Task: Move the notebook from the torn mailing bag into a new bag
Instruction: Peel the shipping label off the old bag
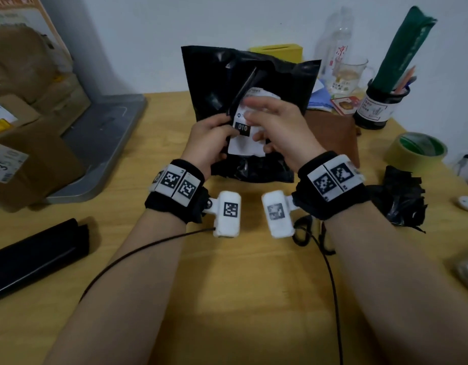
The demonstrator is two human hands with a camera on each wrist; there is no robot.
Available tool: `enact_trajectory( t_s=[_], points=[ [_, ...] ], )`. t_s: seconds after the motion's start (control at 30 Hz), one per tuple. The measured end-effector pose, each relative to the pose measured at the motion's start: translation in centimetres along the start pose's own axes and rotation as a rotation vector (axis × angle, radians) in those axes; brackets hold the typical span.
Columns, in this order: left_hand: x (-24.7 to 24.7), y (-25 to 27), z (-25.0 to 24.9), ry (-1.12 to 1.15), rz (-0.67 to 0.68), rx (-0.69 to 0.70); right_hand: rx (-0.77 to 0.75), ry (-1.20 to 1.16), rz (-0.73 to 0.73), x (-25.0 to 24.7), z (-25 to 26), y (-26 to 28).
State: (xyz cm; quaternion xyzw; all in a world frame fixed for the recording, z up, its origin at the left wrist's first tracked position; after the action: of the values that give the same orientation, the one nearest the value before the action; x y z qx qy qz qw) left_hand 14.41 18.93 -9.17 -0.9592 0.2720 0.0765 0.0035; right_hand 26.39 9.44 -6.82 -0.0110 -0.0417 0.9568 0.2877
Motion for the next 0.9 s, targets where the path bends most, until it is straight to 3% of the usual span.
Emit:
enact_trajectory(
  t_s=[0.1, 0.3, 0.57, 0.77, 0.9],
  points=[
    [0.7, 0.1, -0.6, -0.004, 0.065, 0.032, -0.017, 0.019, -0.007, -0.3, 0.5, 0.1],
    [0.4, -0.4, -1.2, -0.006, -0.022, 0.130, -0.036, -0.025, -0.021, -0.2, 1.9, 0.4],
    [-0.4, -0.8, -1.6, -0.129, 0.037, 0.159, -0.183, -0.115, -0.122, -1.0, 3.3, 0.9],
    [-1.1, -0.8, -2.2, -0.229, 0.090, 0.202, -0.144, -0.013, -0.126, -1.5, 3.3, 0.9],
    [-1.0, -0.6, -2.3, -0.243, 0.127, 0.158, -0.097, 0.017, -0.142, -1.5, 3.0, 0.6]
  ],
)
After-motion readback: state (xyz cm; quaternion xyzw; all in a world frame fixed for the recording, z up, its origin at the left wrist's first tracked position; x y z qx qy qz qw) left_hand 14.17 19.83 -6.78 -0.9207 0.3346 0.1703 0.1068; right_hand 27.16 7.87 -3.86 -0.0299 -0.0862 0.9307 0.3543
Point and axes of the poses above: each hand's wrist, its own y-axis away from the middle knuckle, its own x-axis out of the palm, z = x × y, the point moved 2 cm from there along -y, towards the middle knuckle, and after that the axes turned 6 degrees about -y, right-handed, at the moved point
